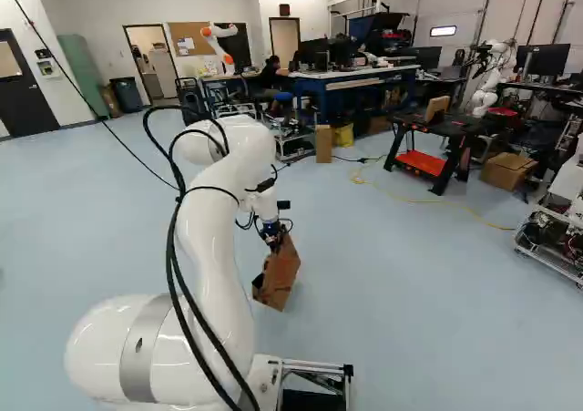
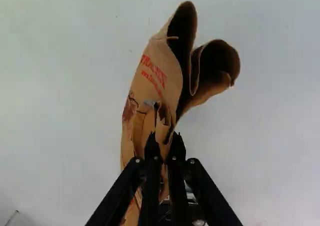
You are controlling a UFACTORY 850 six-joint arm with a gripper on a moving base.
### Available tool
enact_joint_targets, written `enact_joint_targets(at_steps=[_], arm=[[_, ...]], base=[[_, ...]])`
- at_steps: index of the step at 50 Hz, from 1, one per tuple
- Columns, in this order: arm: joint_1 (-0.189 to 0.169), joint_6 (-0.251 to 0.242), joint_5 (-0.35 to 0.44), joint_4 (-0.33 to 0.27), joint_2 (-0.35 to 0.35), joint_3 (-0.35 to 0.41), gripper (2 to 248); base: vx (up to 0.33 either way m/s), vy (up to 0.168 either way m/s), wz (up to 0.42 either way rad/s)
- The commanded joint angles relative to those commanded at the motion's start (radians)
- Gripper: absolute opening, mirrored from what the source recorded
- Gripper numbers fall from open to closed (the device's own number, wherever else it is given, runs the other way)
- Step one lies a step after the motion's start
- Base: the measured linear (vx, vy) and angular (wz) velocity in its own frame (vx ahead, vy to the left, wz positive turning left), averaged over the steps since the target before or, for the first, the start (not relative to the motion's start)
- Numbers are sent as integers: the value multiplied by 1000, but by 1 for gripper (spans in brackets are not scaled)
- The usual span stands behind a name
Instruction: Pick up the grocery bag from the ground
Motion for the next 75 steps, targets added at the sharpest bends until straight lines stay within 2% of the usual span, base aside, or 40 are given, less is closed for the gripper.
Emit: enact_joint_targets(at_steps=[17,75], arm=[[2,0,130,0,127,111,22],[10,0,501,0,579,474,22]], base=[[0,0,0],[0,0,0]])
